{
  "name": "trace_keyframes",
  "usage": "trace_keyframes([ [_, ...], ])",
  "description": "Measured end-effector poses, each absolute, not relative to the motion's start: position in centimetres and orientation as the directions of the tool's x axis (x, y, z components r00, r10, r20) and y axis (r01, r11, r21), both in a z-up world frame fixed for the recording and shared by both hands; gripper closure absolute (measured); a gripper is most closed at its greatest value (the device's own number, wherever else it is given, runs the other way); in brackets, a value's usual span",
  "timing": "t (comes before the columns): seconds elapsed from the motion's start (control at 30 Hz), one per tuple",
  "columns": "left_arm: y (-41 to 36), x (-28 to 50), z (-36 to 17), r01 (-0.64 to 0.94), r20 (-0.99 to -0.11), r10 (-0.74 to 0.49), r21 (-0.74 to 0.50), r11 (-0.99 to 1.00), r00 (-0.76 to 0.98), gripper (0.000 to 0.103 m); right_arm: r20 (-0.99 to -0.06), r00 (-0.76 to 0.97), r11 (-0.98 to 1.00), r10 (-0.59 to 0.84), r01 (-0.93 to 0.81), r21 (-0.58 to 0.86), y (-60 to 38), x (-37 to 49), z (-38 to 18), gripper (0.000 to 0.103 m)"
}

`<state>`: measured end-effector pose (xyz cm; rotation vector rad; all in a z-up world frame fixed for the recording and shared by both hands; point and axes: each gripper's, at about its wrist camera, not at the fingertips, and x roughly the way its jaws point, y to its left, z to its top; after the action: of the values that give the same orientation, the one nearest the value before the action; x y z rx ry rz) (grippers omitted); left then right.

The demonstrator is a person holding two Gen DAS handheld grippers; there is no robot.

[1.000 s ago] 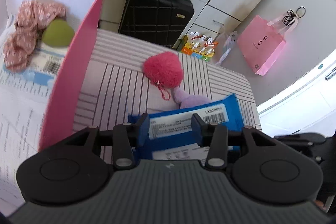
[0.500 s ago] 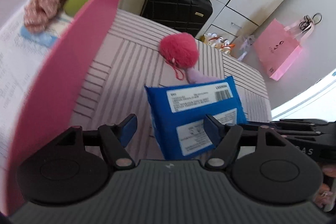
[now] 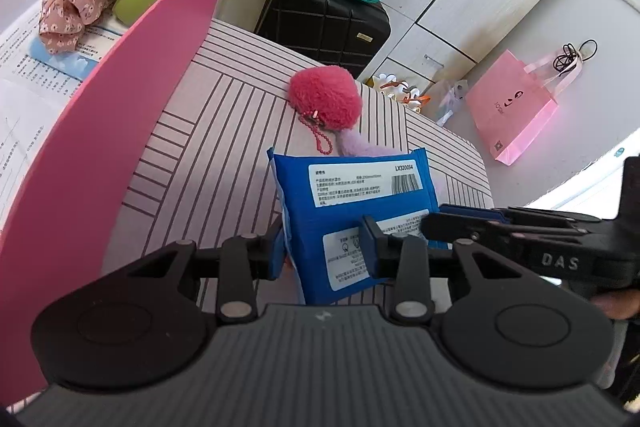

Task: Organize soft objects
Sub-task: 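Lift the blue wipes pack with the left gripper and carry it over the box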

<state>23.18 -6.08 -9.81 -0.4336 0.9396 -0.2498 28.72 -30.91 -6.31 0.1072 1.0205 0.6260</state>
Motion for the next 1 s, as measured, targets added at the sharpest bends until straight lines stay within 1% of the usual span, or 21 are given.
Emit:
trace_keyframes([
  [0.07, -6.1, 23.2, -9.7, 0.018, -0.724, -0.390, -0.463, 0.886, 0.569, 0.069, -0.756, 0.362, 0.818, 0.545, -0.429, 0.384, -30.8, 29.1, -6.7, 0.071],
  [0.1, -6.1, 23.0, -9.6, 0.020, -0.724, -0.390, -0.462, 0.887, 0.569, 0.070, -0.753, 0.359, 0.815, 0.551, -0.425, 0.394, -30.7, 29.2, -6.9, 0.079],
  [0.13, -6.1, 22.9, -9.4, 0.021, -0.726, -0.387, -0.458, 0.889, 0.569, 0.072, -0.752, 0.355, 0.813, 0.555, -0.420, 0.402, -30.6, 29.2, -7.0, 0.083],
  [0.2, -6.3, 22.7, -9.0, 0.032, -0.726, -0.384, -0.447, 0.894, 0.570, 0.074, -0.747, 0.344, 0.803, 0.569, -0.427, 0.415, -30.4, 29.0, -7.0, 0.085],
  [0.27, -6.3, 22.4, -8.6, 0.043, -0.724, -0.390, -0.447, 0.893, 0.568, 0.076, -0.752, 0.353, 0.812, 0.556, -0.424, 0.401, -30.2, 28.7, -6.6, 0.086],
  [0.63, -5.2, 18.8, -4.7, 0.140, -0.689, -0.421, -0.426, 0.894, 0.590, 0.076, -0.745, 0.421, 0.839, 0.517, -0.424, 0.342, -29.1, 24.4, -2.5, 0.085],
  [0.73, -4.7, 17.6, -3.6, 0.175, -0.690, -0.426, -0.406, 0.897, 0.585, 0.076, -0.739, 0.434, 0.839, 0.516, -0.432, 0.331, -28.6, 23.0, -1.4, 0.082],
  [1.0, -3.3, 14.1, -1.6, 0.248, -0.702, -0.440, -0.365, 0.898, 0.560, 0.076, -0.751, 0.426, 0.839, 0.505, -0.446, 0.312, -26.7, 18.7, 0.9, 0.081],
])
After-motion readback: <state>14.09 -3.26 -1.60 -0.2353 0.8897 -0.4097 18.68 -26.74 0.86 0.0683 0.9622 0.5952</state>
